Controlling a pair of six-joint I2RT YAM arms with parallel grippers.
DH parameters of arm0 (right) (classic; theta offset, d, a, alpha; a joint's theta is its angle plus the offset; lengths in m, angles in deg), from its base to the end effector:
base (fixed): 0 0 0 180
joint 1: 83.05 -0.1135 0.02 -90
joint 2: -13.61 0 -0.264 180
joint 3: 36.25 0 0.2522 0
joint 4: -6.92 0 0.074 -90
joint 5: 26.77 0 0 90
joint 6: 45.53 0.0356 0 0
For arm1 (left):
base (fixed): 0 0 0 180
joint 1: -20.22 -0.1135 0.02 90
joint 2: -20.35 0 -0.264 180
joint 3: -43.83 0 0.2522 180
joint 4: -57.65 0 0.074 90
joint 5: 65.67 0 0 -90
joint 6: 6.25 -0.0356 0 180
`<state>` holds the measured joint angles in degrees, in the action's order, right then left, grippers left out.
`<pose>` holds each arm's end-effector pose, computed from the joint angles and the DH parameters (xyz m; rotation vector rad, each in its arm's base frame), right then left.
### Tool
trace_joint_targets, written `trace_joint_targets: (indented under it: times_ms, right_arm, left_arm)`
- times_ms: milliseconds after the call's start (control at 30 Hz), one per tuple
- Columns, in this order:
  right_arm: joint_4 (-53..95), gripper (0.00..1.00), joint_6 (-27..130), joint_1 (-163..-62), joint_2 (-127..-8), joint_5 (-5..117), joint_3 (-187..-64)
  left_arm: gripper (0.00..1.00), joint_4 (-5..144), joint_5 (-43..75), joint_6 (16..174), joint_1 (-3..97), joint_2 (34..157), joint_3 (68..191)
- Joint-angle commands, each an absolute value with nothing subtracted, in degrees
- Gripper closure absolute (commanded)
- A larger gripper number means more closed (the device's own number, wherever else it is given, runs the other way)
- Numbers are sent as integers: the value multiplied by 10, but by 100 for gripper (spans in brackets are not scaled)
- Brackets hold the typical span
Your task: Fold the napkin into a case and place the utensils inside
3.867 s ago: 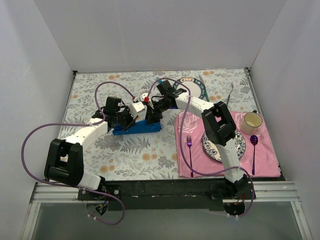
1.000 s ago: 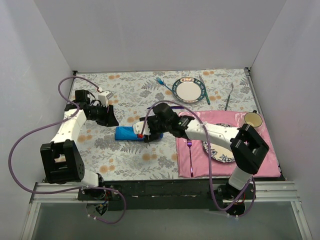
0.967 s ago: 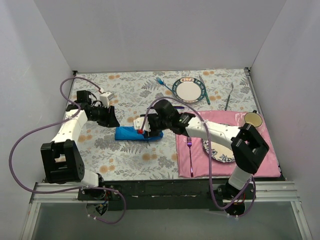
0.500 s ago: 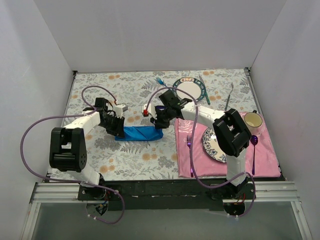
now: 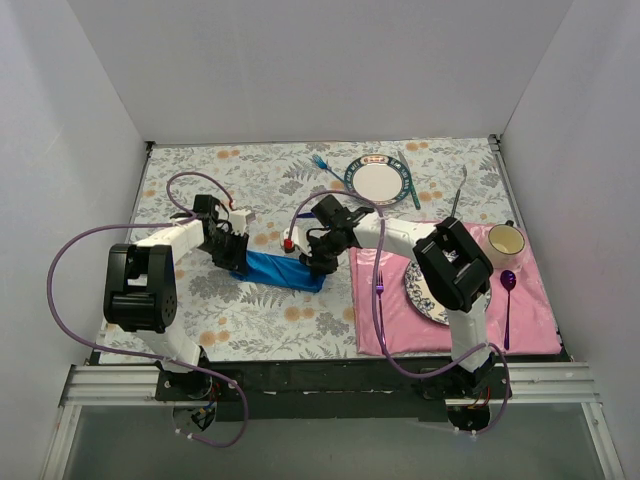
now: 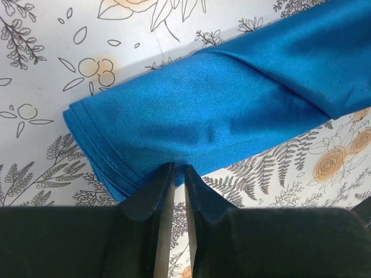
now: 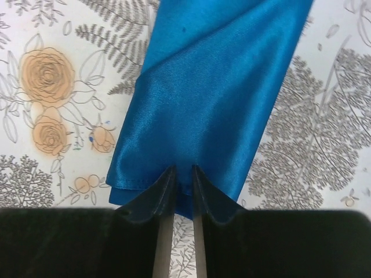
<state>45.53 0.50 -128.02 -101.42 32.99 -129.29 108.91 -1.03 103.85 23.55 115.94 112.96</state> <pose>0.2823 0.3074 0.1670 -1.9168 1.6944 0.6953 0.2927 -0.0323 0.1601 -0.3583 2.9189 -0.7119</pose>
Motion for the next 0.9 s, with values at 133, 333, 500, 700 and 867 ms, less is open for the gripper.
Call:
trace_joint_targets:
  times_ms: [133,333,500,700,867]
  right_arm:
    - [530,64,11,-1282,-974,280,-1347]
    - [557,59,-4,-1262,-976,263,-1361]
    - [548,64,-4,-1280,-994,272,-1347]
    - [502,66,-10,-1309,-1000,290,-1282]
    - [471,65,18,-1347,-1021,289,-1291]
  left_arm:
    - [87,1074,24,1028,233,1174,1152]
    - [83,1060,39,1016,232,1181,1163]
    - [80,1064,33,1021,233,1199,1188]
    - [76,1064,31,1025,232,1213,1202]
    - [72,1066,25,1031,232,1228,1218]
